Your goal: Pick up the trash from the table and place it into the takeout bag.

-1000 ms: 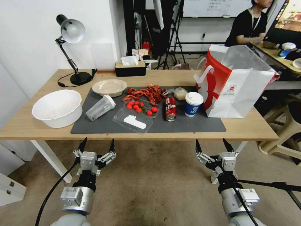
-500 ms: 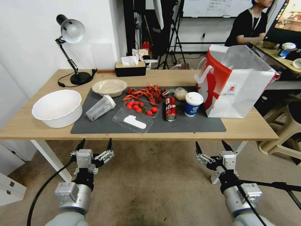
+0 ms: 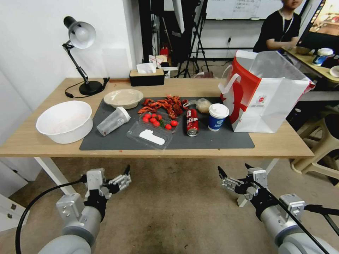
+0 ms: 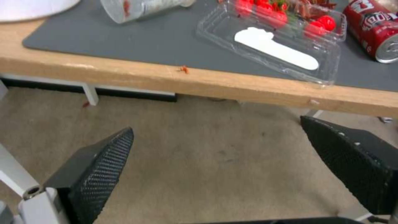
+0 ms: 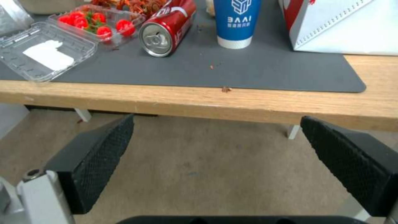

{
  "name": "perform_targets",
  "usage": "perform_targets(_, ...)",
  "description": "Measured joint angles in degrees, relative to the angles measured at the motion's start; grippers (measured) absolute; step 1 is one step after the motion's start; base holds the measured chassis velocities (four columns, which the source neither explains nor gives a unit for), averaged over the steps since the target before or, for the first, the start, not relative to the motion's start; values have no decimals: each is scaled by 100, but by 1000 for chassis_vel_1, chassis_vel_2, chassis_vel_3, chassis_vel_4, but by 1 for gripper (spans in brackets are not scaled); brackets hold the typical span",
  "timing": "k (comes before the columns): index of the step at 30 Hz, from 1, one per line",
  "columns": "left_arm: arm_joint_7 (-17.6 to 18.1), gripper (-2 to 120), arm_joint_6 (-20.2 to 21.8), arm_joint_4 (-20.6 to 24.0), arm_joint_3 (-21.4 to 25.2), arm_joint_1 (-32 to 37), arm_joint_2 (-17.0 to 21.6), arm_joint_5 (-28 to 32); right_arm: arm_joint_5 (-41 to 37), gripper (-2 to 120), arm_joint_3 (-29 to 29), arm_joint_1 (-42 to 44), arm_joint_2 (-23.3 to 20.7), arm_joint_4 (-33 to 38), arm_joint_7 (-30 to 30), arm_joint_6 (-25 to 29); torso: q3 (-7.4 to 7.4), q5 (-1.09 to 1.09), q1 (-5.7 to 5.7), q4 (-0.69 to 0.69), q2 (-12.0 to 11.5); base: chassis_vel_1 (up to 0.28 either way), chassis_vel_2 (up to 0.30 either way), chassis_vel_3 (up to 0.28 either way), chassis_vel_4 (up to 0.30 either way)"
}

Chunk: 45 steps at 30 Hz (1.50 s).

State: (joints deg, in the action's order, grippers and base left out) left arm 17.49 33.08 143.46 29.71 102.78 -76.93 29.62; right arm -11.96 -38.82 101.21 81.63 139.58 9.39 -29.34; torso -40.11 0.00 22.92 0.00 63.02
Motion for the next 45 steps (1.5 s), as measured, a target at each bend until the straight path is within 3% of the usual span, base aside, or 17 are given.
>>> perform_targets(31, -7, 100, -91, -16, 21, -25, -16, -21, 10, 100, -4, -48, -28, -36, -30, 79, 0, 0, 0, 0, 0, 0, 0, 0, 0)
perform_targets(45, -46, 100, -137, -20, 23, -72, -34, -36, -432, 100, -170, -627, -365, -316, 78, 552, 0, 1, 0, 0, 0, 0, 0, 0, 0)
